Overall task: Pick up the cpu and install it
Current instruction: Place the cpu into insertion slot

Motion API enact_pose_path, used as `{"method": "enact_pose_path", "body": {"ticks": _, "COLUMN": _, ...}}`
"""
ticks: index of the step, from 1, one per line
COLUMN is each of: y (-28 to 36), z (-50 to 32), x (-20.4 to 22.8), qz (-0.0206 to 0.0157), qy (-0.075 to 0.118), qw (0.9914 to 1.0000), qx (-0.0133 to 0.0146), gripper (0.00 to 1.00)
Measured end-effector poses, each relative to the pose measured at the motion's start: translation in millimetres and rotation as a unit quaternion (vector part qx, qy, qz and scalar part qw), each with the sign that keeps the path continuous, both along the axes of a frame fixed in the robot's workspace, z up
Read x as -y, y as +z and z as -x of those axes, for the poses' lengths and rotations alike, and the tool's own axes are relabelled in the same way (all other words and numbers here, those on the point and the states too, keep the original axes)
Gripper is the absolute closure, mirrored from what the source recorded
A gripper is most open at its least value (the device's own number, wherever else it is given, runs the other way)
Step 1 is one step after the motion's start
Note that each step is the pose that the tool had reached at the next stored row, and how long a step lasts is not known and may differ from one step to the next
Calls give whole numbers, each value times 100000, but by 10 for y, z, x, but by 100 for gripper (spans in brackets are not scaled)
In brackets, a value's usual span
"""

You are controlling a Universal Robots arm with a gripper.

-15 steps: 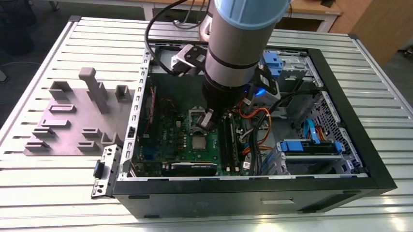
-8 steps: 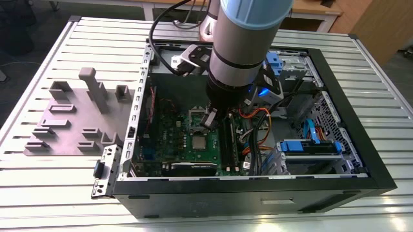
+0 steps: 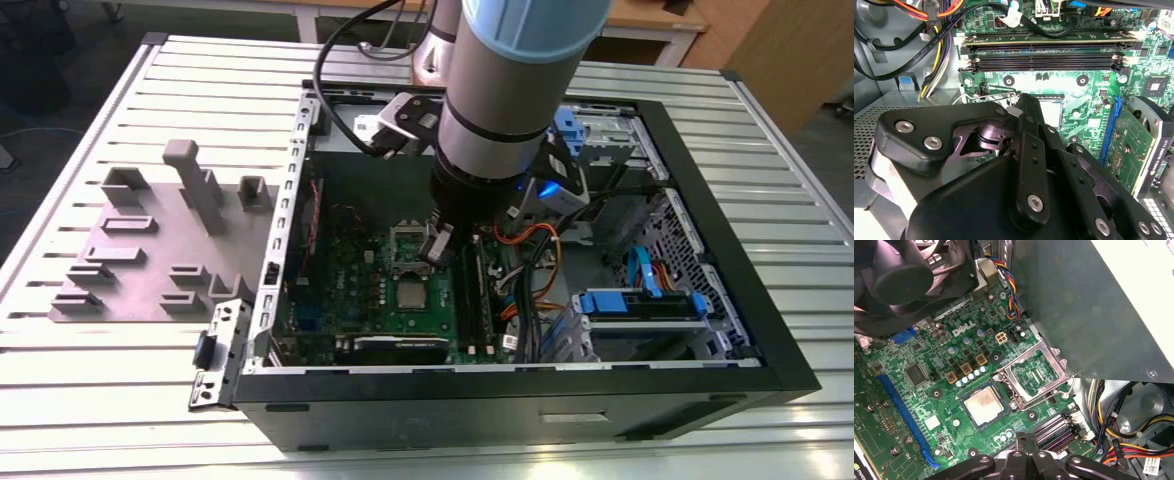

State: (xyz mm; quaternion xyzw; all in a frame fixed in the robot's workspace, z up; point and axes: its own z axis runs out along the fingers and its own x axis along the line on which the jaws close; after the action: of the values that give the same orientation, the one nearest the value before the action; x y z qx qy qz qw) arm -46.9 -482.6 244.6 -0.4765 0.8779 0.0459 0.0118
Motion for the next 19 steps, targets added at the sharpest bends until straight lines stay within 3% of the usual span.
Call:
{"method": "enact_pose_path", "body": {"ticks": 10, "y": -1, "z": -6, "x": 0, "qz": 1, "qy": 7, "qw": 100000, "qx": 1, "gripper": 89}}
{"method": "enact_pose_path", "body": {"ticks": 14, "y": -8, "z": -52, "x": -1, "qz": -135, "qy": 4, "qw": 100000, "qx": -47, "gripper": 89}}
{"method": "enact_pose_path", "body": {"ticks": 16, "y": -14, "z": -81, "x": -2, "qz": -721, "qy": 62, "qw": 99997, "qx": -67, "gripper": 89}}
{"method": "enact_pose_path", "body": {"ticks": 17, "y": -16, "z": -89, "x": -2, "qz": -1251, "qy": 99, "qw": 99992, "qx": -76, "gripper": 89}}
{"method": "enact_pose_path", "body": {"ticks": 19, "y": -20, "z": -95, "x": -3, "qz": -2749, "qy": 158, "qw": 99962, "qx": -68, "gripper": 89}}
